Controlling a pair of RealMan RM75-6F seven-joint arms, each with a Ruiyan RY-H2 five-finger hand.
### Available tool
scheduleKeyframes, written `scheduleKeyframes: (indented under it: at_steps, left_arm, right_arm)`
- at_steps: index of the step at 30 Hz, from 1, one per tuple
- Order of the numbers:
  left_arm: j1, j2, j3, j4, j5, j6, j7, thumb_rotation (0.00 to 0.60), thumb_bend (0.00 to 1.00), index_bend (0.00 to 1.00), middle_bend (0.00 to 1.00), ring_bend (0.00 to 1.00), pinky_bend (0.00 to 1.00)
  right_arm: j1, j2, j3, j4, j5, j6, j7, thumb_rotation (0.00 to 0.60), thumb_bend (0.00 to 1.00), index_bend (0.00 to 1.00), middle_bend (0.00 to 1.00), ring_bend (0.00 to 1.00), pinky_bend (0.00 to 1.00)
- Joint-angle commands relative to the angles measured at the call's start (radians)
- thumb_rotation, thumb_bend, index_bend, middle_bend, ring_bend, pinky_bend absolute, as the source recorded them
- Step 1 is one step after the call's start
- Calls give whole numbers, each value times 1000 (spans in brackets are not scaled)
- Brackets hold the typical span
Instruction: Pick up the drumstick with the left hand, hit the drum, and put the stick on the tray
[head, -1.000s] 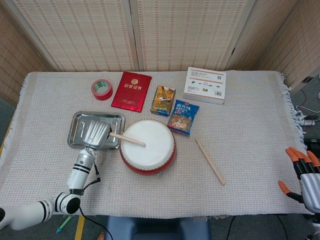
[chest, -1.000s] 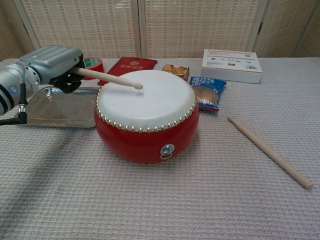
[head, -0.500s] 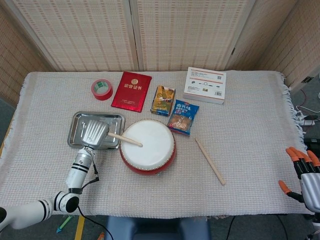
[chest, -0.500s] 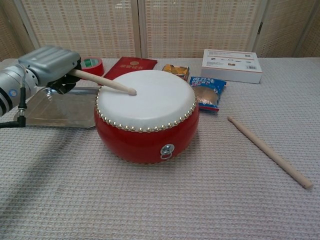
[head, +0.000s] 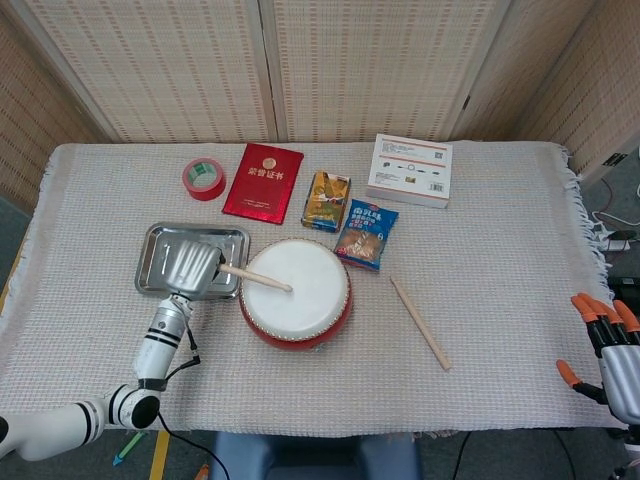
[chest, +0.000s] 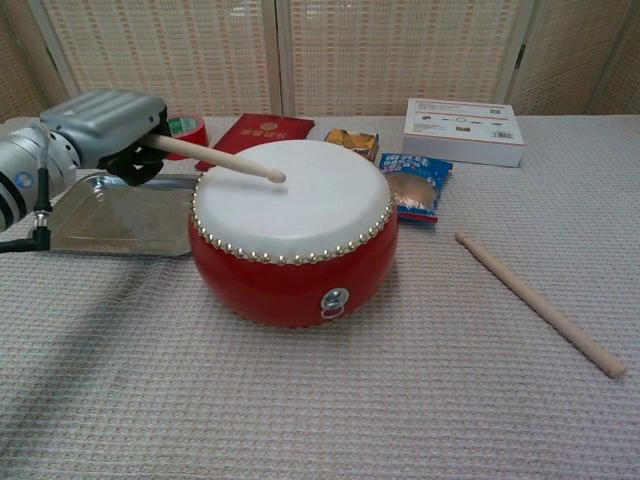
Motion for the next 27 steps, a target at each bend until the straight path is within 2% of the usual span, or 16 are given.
scheduleKeyframes:
  at_steps: [1,5,8,14,19,21,25,27]
  left_arm:
    - [-9,-26,40,63,57,14,51,600,789,1000,1000,1000,1000]
    - [17,-7,-49,-45,-10,24,-115,600,790,1000,1000,1000,1000]
    - [22,25,-76,-101,-38,6,-154,600,789,1000,1000,1000,1000]
    - [14,11,-26,-49,-14,7,-53,600,789,1000,1000,1000,1000]
    - [0,-31,26,62,39,21,46,600,788,1000,1000,1000,1000]
    - [1,-37,23,73,39,26,52,600,788,1000,1000,1000,1000]
    - [23,-15,-58,-16,-37,14,-93,600,788,1000,1000,1000,1000]
    - [34,15,-120,-72,-103,-15,-188,600,788,1000,1000,1000,1000]
  right_arm:
    - [-1,2,0,-1,-1,2,0,600,262,0,59,0,8]
    - [-4,2,1,0,-1,8,3,600,261,0,59,0,8]
    - [-4,-1,0,2,-1,8,5,600,262,0,59,0,8]
    - [-3,-5,1,9,2,4,10,600,262,0,59,0,8]
    - [-3,-3,1,9,1,4,9,600,262,0,59,0,8]
    - [-4,-2,1,7,1,7,8,600,262,0,59,0,8]
    - [-7,-2,1,8,3,9,9,600,262,0,59,0,8]
    - [-7,-2,1,9,3,10,10,600,262,0,59,0,8]
